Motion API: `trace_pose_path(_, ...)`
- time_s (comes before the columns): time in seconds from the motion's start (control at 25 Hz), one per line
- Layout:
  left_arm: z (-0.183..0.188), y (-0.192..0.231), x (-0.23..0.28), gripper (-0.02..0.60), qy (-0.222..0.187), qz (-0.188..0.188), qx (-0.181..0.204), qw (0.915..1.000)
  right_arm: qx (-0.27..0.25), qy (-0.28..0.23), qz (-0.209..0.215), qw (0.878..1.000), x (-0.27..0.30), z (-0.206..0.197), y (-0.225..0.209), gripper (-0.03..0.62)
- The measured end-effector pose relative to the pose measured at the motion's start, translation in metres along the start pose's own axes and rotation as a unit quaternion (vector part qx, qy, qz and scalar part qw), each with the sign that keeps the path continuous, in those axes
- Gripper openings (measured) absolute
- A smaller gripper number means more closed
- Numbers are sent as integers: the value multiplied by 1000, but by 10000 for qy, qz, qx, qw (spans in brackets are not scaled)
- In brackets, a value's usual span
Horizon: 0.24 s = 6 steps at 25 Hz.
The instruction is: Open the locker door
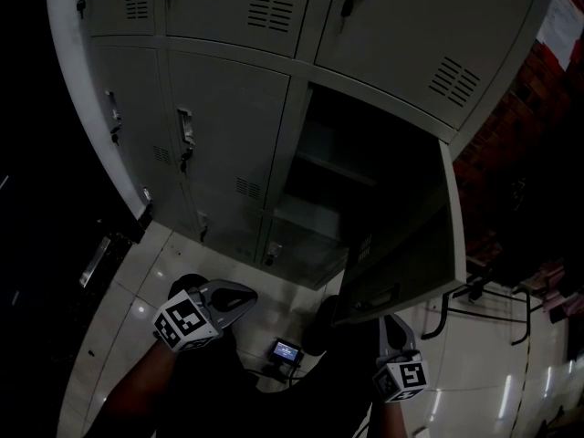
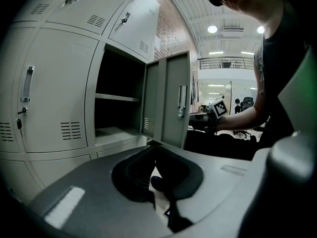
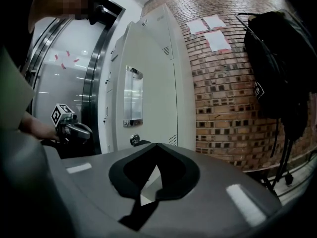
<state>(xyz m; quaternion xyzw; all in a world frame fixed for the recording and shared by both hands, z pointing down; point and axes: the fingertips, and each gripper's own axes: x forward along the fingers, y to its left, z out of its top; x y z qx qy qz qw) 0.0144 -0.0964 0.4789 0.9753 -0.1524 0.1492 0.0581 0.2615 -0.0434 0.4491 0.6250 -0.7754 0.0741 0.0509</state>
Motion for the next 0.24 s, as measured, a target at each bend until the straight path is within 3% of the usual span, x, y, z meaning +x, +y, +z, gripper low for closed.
trace_pose_path(0.24, -1, 1, 1, 11, 1, 9, 13, 10000, -24, 13, 8, 10000, 1, 0, 0, 2)
